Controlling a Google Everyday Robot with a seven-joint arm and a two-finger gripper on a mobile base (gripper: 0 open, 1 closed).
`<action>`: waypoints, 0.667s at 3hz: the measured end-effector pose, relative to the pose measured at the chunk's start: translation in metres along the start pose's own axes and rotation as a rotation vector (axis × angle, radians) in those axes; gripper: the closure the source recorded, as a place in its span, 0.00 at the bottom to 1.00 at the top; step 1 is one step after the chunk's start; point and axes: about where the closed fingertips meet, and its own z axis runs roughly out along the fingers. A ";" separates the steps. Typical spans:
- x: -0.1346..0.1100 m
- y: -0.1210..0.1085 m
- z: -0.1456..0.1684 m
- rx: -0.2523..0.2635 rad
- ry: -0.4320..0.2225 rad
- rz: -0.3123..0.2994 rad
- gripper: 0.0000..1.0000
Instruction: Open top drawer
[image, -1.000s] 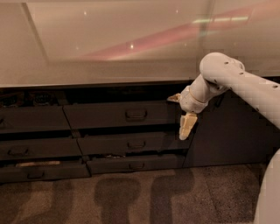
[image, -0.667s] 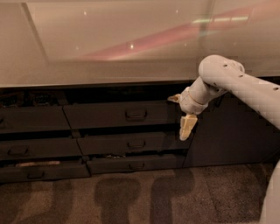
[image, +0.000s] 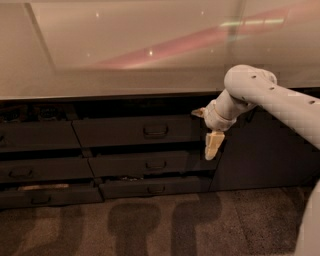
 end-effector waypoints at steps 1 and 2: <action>0.024 -0.013 0.012 -0.023 0.019 0.035 0.00; 0.024 -0.013 0.012 -0.023 0.019 0.035 0.00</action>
Offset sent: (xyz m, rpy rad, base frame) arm 0.0306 -0.0262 -0.0164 -0.0250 0.0332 -0.0485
